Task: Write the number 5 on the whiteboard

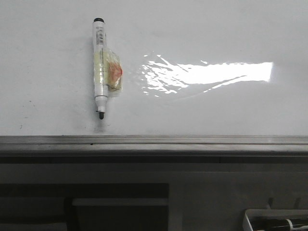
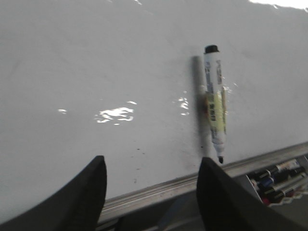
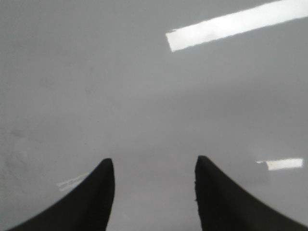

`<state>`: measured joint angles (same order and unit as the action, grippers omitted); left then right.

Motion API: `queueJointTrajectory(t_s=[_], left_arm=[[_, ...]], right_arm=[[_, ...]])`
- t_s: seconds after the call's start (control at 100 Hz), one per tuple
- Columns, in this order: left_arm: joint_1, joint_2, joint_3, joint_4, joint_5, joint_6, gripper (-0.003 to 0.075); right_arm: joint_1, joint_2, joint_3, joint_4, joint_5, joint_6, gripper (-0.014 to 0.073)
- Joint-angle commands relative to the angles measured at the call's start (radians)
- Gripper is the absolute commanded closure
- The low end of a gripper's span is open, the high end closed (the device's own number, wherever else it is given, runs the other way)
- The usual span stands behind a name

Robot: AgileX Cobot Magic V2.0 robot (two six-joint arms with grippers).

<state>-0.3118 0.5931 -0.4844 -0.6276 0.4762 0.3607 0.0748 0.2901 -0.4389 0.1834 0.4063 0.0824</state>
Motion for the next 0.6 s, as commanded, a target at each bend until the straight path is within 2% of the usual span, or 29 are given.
queueJointTrajectory(t_s=[0.0, 0.34, 0.59], left_arm=[[-0.054, 0.103, -0.067, -0.129, -0.049, 0.12, 0.0323], [-0.261, 0.427, -0.171, -0.245, -0.186, 0.126, 0.0323], [-0.312, 0.57, -0.203, -0.255, -0.233, 0.124, 0.0323]], right_arm=[[-0.006, 0.027, -0.042, -0.009, -0.047, -0.015, 0.0225], [-0.006, 0.027, -0.046, -0.009, -0.049, -0.015, 0.0225], [0.014, 0.027, -0.046, 0.003, -0.051, -0.015, 0.0225]])
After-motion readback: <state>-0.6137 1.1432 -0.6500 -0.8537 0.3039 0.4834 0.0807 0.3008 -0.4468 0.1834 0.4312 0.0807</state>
